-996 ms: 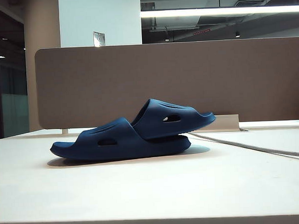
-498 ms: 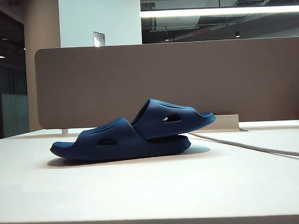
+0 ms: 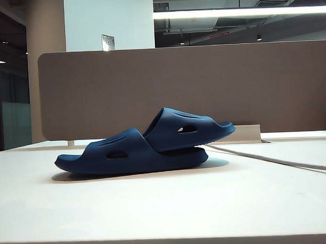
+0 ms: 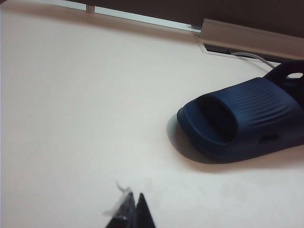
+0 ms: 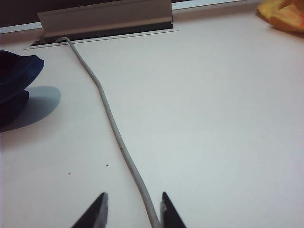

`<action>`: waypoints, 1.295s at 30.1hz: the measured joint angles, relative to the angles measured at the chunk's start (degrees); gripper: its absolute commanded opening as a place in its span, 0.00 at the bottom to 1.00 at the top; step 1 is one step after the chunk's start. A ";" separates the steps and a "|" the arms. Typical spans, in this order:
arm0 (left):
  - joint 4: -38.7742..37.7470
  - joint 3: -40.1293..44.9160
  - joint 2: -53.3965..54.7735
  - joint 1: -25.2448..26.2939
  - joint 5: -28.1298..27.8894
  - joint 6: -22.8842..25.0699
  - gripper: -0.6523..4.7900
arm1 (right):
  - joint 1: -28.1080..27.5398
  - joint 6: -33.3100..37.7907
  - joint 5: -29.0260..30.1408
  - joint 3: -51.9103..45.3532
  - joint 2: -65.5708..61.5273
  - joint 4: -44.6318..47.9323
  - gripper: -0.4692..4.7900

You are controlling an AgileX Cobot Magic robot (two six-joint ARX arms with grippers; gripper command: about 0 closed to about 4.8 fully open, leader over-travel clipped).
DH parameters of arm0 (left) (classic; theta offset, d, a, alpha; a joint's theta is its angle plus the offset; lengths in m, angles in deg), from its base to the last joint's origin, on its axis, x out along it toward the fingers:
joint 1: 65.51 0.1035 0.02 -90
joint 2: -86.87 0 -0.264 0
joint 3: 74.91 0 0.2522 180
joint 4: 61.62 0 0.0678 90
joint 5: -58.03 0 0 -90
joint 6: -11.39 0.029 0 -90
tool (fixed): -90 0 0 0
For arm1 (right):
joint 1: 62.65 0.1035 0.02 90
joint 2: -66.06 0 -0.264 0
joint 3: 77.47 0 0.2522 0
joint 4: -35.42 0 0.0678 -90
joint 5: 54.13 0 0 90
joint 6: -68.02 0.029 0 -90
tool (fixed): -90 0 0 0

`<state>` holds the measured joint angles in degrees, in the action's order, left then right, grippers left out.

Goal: Interlock the pair of blue slippers on the table with their fronts facing up.

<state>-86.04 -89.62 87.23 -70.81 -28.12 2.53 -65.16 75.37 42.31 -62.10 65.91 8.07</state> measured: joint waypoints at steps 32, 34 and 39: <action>0.35 0.11 0.00 0.00 0.00 9.66 0.11 | -0.02 -8.15 -1.51 -0.04 0.00 0.00 0.36; 0.35 0.11 0.00 0.00 0.00 10.34 0.11 | 0.00 -8.74 -1.49 -0.04 0.00 0.00 0.36; 0.37 0.11 0.00 0.00 0.00 10.56 0.11 | 0.00 -8.94 -1.49 -0.04 0.00 0.00 0.36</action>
<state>-85.67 -89.51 87.23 -70.81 -28.12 13.08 -65.16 66.43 40.82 -62.15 65.91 8.07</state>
